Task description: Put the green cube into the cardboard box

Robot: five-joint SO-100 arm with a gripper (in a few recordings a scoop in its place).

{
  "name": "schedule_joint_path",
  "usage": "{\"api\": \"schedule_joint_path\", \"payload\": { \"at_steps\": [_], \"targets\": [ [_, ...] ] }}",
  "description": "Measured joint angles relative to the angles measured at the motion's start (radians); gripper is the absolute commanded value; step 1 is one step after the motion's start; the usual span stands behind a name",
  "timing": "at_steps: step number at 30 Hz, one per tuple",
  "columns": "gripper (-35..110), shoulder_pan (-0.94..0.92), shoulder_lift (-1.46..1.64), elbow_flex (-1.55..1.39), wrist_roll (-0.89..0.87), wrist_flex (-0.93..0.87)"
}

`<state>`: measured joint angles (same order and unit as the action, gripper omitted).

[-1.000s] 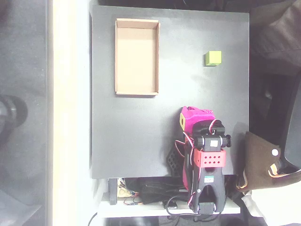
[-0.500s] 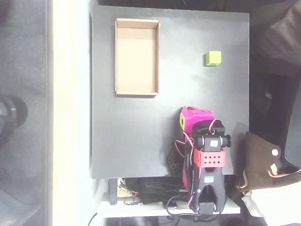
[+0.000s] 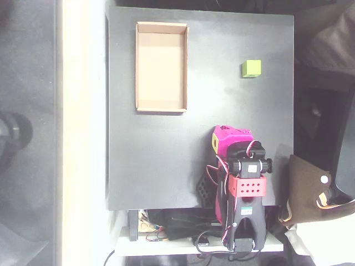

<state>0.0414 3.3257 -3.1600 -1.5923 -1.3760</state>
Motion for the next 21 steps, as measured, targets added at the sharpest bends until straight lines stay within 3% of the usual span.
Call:
{"api": "schedule_joint_path", "payload": {
  "at_steps": [7,21],
  "targets": [
    [4,0.008,-0.012,0.054,0.002,-0.02],
    [4,0.008,-0.453,0.623,0.0,-0.021]
  ]
}}
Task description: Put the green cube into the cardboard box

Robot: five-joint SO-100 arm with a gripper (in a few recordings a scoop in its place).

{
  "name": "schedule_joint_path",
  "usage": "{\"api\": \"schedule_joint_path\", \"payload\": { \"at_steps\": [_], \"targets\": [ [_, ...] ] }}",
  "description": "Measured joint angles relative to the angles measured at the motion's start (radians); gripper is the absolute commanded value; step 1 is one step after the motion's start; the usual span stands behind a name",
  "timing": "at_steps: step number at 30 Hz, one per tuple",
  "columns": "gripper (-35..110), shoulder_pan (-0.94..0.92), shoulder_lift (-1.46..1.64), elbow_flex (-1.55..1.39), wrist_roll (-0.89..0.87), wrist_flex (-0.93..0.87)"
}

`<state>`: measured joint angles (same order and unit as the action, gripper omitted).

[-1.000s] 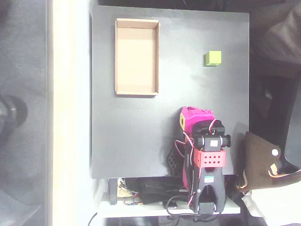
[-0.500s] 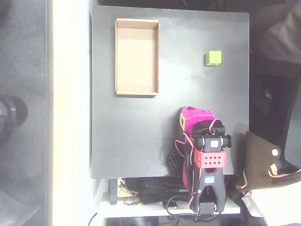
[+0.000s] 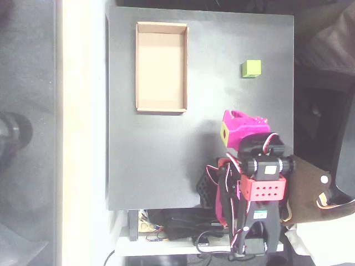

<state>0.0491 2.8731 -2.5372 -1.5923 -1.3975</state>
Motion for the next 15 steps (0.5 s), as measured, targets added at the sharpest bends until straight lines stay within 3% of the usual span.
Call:
{"api": "schedule_joint_path", "payload": {
  "at_steps": [15],
  "targets": [
    [4,0.0,-0.583,0.69,0.0,0.008]
  ]
}}
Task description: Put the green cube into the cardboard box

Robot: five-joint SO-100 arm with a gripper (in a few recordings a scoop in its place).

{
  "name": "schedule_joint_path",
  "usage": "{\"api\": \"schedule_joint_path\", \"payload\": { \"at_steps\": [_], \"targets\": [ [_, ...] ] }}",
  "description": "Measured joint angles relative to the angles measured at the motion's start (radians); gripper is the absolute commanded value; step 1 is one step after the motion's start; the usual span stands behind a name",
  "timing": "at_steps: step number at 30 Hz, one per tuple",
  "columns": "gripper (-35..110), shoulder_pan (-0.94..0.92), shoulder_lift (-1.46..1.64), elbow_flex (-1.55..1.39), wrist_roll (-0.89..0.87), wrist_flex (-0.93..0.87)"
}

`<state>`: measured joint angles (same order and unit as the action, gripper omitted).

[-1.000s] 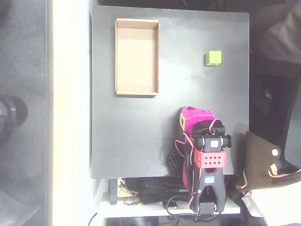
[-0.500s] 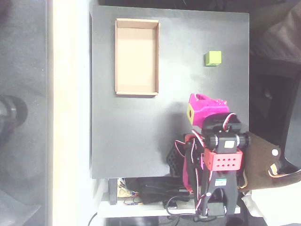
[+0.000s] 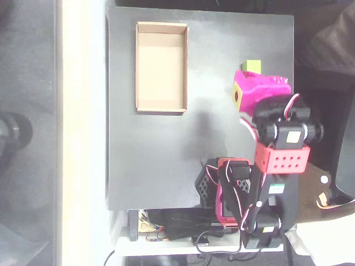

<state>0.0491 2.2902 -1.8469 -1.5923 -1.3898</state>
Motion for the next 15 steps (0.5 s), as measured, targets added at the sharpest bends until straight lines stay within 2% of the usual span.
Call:
{"api": "schedule_joint_path", "payload": {
  "at_steps": [15],
  "targets": [
    [4,-0.009,-0.494,0.442,0.0,0.002]
  ]
}}
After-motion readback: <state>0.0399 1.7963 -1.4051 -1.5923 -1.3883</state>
